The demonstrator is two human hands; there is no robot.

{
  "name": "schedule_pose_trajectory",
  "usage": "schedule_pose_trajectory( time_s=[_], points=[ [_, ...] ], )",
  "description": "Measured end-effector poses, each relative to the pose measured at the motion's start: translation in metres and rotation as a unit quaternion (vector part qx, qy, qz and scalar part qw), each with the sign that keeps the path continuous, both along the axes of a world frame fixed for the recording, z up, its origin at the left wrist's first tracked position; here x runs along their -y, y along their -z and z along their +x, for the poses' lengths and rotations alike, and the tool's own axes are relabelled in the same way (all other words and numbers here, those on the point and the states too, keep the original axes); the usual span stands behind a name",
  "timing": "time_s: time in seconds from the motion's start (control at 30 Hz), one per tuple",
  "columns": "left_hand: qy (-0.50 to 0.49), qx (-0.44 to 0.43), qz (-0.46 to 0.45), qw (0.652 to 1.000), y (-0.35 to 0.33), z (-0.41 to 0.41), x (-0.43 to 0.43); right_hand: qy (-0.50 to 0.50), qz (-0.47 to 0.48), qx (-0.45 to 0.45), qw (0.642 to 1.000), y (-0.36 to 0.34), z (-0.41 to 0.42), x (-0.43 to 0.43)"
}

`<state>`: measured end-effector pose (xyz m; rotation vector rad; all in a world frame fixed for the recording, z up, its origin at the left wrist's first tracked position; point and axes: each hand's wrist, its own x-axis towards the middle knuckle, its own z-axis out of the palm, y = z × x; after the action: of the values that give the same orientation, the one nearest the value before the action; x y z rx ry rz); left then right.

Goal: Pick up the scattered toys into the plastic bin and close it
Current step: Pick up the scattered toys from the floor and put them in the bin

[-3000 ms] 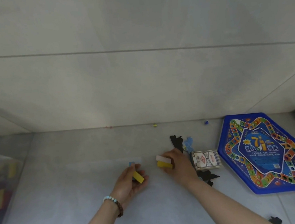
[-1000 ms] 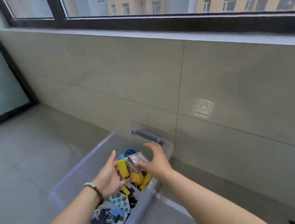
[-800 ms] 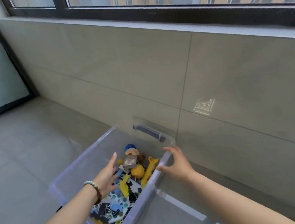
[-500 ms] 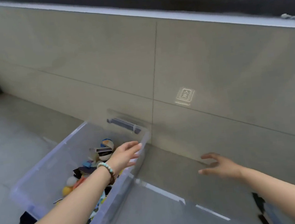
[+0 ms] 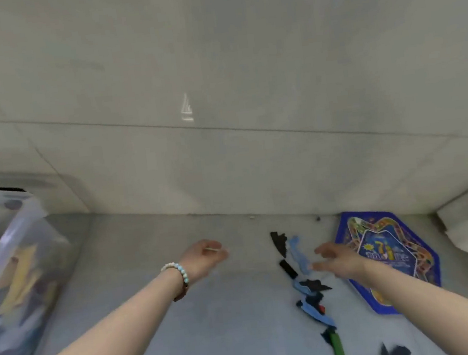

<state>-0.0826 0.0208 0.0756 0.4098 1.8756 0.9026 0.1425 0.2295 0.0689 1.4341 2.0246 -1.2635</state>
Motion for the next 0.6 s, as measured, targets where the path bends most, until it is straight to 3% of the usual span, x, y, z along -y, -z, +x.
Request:
schedule_pose_trajectory(
  time_s=[0.1,0.33,0.6],
  points=[
    [0.050,0.009,-0.028,0.998,0.033,0.025,-0.024,0.010,-0.019,0.016,1.000,0.038,0.030,0.001],
    [0.125,0.014,-0.040,0.991,0.080,0.069,-0.051,-0.139,0.074,-0.019,0.987,0.096,0.057,0.028],
    [0.078,0.021,-0.050,0.995,0.106,0.091,-0.045,-0.057,0.131,-0.091,0.986,0.122,0.052,0.024]
  ],
)
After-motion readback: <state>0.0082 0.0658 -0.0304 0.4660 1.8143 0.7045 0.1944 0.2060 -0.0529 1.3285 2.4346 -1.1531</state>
